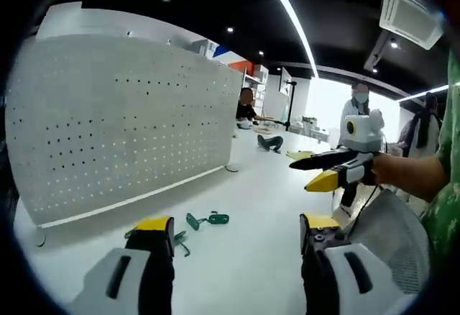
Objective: Insert the hook assembly into the mounting plate slot until the hook locks in place.
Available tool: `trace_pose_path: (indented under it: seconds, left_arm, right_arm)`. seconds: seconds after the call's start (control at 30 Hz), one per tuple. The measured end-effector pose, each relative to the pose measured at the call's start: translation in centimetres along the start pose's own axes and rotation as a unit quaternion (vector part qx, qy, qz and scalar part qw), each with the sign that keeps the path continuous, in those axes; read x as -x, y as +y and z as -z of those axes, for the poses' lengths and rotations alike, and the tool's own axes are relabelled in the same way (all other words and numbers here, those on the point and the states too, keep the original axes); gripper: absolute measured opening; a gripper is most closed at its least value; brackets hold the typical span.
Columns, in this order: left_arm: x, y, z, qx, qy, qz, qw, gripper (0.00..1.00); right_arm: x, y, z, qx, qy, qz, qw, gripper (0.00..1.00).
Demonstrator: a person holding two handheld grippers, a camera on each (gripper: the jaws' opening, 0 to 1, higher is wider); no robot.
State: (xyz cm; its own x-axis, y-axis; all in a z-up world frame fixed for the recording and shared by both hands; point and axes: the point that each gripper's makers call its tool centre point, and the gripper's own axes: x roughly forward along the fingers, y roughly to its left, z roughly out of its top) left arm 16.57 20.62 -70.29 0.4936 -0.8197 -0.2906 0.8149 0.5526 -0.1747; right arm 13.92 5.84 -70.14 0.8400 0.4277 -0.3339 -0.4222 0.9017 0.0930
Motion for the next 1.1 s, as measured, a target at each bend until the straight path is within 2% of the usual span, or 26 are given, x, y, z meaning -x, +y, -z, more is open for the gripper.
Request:
trace_pose_path:
  seconds: [0.37, 0.5, 0.67, 0.87, 1.0, 1.1]
  left_arm:
    - [-1.7, 1.1, 0.4, -0.014, 0.022, 0.006, 0.9997, 0.68]
    - [-2.6, 1.2, 0.3, -0.020, 0.025, 0.010, 0.9995, 0.67]
    - [-4.6, 1.4, 1.1, -0.027, 0.046, 0.020, 0.9984, 0.62]
    - [-6.9, 1.1, 1.8, -0.048, 0.070, 0.042, 0.9955, 0.54]
    - [-8.3, 1.4, 2.5, -0.062, 0.093, 0.056, 0.9922, 0.47]
    - [-9.3, 1.4, 2.7, -0.074, 0.104, 0.068, 0.9895, 0.45]
  right_arm:
    - [0.3, -1.2, 0.5, -0.005, 0.004, 0.012, 0.9999, 0.67]
    - [-0.2, -1.6, -0.2, -0.002, 0.004, 0.011, 0.9999, 0.66]
    - [-0.5, -1.7, -0.8, -0.003, -0.006, 0.008, 0.9999, 0.66]
    - [-0.4, -1.5, 0.9, -0.013, 0.007, 0.005, 0.9999, 0.66]
    - [-0.3, -1.4, 1.6, -0.019, 0.010, 0.004, 0.9998, 0.65]
    - [-0.3, -1.3, 2.0, -0.024, 0.012, 0.004, 0.9996, 0.65]
